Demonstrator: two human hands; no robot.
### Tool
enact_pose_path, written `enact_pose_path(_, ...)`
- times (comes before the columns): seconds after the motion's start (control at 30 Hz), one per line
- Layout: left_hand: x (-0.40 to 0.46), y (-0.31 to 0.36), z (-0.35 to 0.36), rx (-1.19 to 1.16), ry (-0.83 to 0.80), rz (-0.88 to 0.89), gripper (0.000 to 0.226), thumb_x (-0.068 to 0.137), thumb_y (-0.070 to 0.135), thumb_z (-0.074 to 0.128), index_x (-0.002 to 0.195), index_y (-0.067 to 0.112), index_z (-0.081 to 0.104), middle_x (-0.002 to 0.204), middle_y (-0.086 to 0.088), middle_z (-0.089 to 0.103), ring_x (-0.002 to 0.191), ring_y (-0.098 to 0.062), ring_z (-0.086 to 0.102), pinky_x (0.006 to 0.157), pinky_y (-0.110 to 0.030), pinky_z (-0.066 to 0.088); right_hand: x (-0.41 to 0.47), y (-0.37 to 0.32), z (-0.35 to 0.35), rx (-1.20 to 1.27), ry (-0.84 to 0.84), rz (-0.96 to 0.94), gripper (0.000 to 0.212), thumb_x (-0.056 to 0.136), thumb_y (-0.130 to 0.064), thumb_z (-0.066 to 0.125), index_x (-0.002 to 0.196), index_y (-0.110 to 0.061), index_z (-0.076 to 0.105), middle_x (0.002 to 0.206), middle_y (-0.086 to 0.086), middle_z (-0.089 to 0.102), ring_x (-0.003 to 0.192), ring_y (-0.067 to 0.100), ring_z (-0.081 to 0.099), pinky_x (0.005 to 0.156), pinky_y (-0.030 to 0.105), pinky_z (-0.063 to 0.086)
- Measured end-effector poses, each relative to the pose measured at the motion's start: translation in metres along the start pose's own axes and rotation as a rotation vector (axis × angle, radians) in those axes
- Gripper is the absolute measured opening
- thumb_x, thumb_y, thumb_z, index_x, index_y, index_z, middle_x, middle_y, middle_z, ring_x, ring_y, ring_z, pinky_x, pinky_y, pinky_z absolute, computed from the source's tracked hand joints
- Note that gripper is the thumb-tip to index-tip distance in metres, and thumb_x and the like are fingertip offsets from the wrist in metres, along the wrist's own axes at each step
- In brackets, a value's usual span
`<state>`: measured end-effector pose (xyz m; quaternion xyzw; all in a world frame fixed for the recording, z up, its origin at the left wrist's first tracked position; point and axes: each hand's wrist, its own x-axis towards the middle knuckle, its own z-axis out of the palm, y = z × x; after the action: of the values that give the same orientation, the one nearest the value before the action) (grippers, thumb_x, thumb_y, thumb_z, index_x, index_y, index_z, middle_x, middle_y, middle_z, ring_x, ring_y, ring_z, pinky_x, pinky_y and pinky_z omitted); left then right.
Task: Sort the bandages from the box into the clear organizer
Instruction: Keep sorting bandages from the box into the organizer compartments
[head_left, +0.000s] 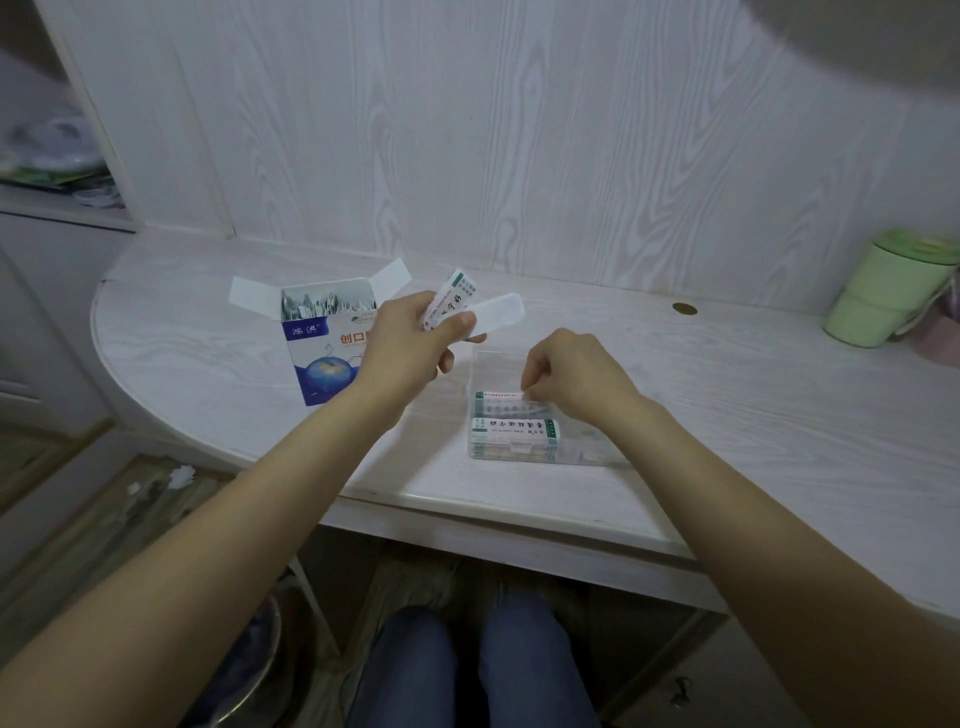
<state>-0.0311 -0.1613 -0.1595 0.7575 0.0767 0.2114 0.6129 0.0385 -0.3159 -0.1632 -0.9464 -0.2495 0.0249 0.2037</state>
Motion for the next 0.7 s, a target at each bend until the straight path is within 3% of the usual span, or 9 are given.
enact_pose_path(0.1, 0.0, -0.001, 0.0, 0.004, -0.016, 0.004, 0.01, 0.092, 0.013, 0.059, 0.086, 0.021, 0.06, 0.08, 0.001, 0.07, 0.04, -0.002, 0.045, 0.042, -0.016, 0.036, 0.0, 0.001, -0.001, -0.013, -0.033, 0.019, 0.012, 0.079, -0.003, 0.069, 0.087, -0.01, 0.075, 0.09, 0.005, 0.071, 0.091, 0.021, 0.065, 0.078, 0.034, 0.054)
enact_pose_path(0.2, -0.001, -0.001, -0.001, -0.042, -0.032, 0.014, 0.009, 0.092, 0.009, 0.058, 0.087, 0.017, 0.06, 0.079, -0.001, 0.068, 0.041, -0.003, 0.05, 0.041, -0.016, 0.039, -0.005, 0.001, -0.013, 0.095, -0.041, 0.031, 0.019, 0.085, -0.013, 0.069, 0.103, -0.011, 0.072, 0.097, 0.0, 0.068, 0.089, 0.012, 0.059, 0.067, 0.019, 0.043)
enact_pose_path(0.27, -0.002, 0.0, -0.001, -0.071, -0.052, 0.025, 0.008, 0.091, 0.008, 0.059, 0.088, 0.015, 0.061, 0.08, -0.002, 0.067, 0.043, -0.004, 0.054, 0.043, -0.015, 0.042, -0.011, -0.003, -0.023, 0.422, -0.004, 0.102, 0.023, 0.093, -0.027, 0.059, 0.103, -0.01, 0.071, 0.089, 0.001, 0.07, 0.076, 0.011, 0.058, 0.06, 0.02, 0.04)
enact_pose_path(0.37, -0.004, 0.002, 0.003, -0.05, -0.128, 0.059, 0.004, 0.09, 0.009, 0.061, 0.091, 0.012, 0.063, 0.08, 0.0, 0.067, 0.047, -0.006, 0.057, 0.045, -0.016, 0.044, -0.015, -0.007, -0.036, 1.003, -0.096, 0.27, 0.04, 0.097, -0.044, 0.046, 0.099, -0.007, 0.062, 0.074, 0.012, 0.072, 0.054, 0.013, 0.058, 0.052, 0.021, 0.042)
enact_pose_path(0.57, -0.006, 0.001, 0.012, -0.028, -0.262, 0.019, 0.016, 0.1, 0.016, 0.045, 0.096, 0.011, 0.06, 0.093, 0.0, 0.065, 0.052, -0.008, 0.062, 0.048, -0.016, 0.047, -0.013, -0.001, -0.034, 1.221, -0.148, 0.251, 0.011, 0.087, 0.002, 0.062, 0.096, 0.007, 0.066, 0.081, 0.015, 0.067, 0.065, 0.011, 0.066, 0.062, 0.015, 0.055)
enact_pose_path(0.7, -0.003, -0.004, 0.01, 0.038, -0.131, 0.012, 0.025, 0.102, 0.023, 0.039, 0.097, 0.016, 0.062, 0.097, 0.002, 0.063, 0.056, -0.006, 0.06, 0.055, -0.017, 0.049, -0.011, 0.009, -0.026, 1.025, 0.02, 0.186, 0.007, 0.083, 0.008, 0.064, 0.087, 0.003, 0.067, 0.08, 0.015, 0.064, 0.063, 0.014, 0.063, 0.062, 0.016, 0.056)
